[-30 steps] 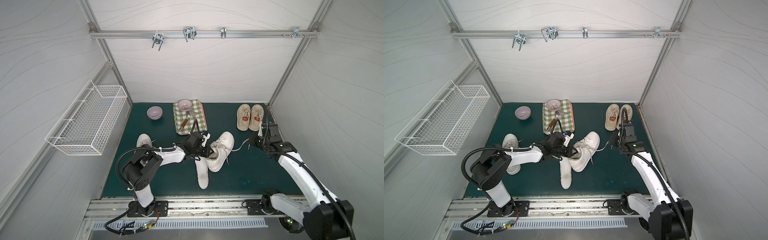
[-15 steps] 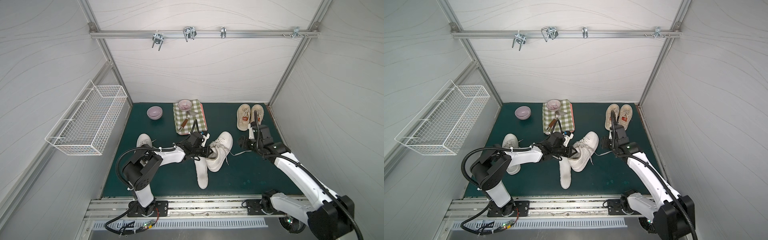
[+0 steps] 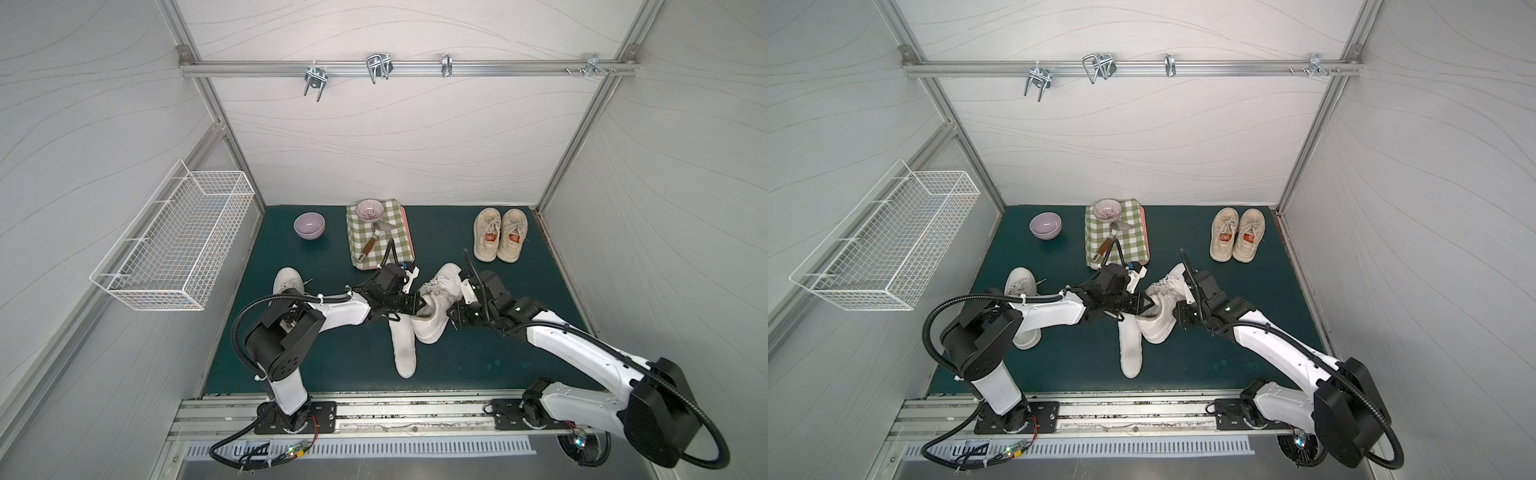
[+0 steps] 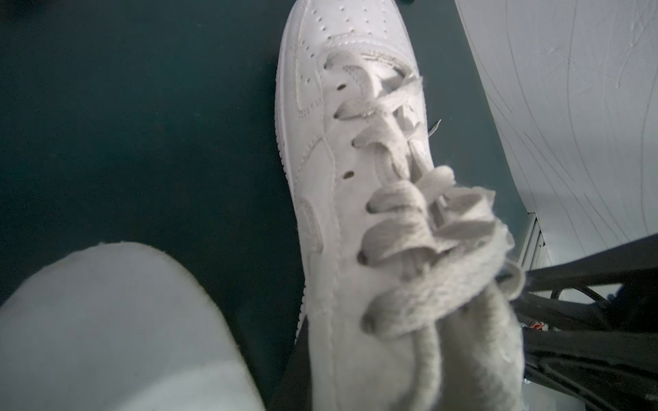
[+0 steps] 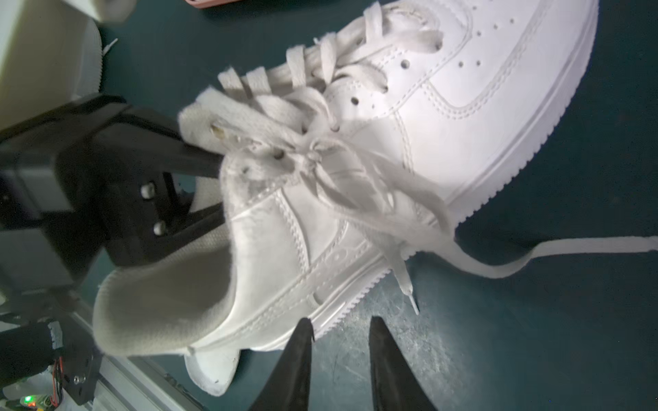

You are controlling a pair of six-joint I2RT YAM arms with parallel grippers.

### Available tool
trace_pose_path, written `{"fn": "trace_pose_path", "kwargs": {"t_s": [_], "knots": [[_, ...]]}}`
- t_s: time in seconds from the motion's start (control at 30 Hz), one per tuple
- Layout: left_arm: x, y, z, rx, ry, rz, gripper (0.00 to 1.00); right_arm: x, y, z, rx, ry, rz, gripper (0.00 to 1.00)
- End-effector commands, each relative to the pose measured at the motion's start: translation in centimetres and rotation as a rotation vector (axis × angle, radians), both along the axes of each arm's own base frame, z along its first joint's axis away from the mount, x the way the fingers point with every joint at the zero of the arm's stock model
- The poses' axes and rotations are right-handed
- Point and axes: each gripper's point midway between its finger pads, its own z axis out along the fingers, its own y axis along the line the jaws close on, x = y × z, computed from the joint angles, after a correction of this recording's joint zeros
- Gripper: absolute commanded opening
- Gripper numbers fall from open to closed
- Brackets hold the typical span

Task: Remove the insole from the shoe
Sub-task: Untie the shoelace on the shoe.

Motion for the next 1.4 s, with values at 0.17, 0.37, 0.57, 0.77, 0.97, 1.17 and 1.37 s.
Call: {"fn": "trace_pose_path", "kwargs": {"t_s": [0.17, 0.37, 0.57, 0.77, 0.97, 1.17, 1.37], "knots": [[1.5, -3.2, 6.0, -0.168, -0.144, -0.086, 0.00, 2.9, 0.9, 1.1, -0.007, -0.087, -0.026, 0.28], [1.2, -3.3, 6.1, -0.169, -0.147, -0.102, 0.00, 3.7, 0.7, 1.7, -0.011, -0.120, -0.031, 0.30], [0.6, -3.8, 6.5, -0.185, -0.158, -0.134, 0.00, 3.9, 0.6, 0.9, -0.027, -0.110, -0.035, 0.32], [-0.5, -4.7, 7.3, -0.224, -0.169, -0.193, 0.00, 3.9, 1.1, 0.3, -0.010, -0.093, -0.017, 0.30], [-1.1, -5.4, 8.2, -0.274, -0.173, -0.229, 0.00, 3.6, 1.8, -1.0, 0.016, -0.055, 0.005, 0.23], [-0.7, -5.3, 8.0, -0.255, -0.175, -0.194, 0.00, 3.3, 1.4, -1.5, -0.005, -0.042, -0.008, 0.13], [2.3, -3.0, 5.8, -0.115, -0.158, -0.006, 0.00, 2.9, 0.0, -0.2, -0.037, -0.081, -0.037, 0.05]]}}
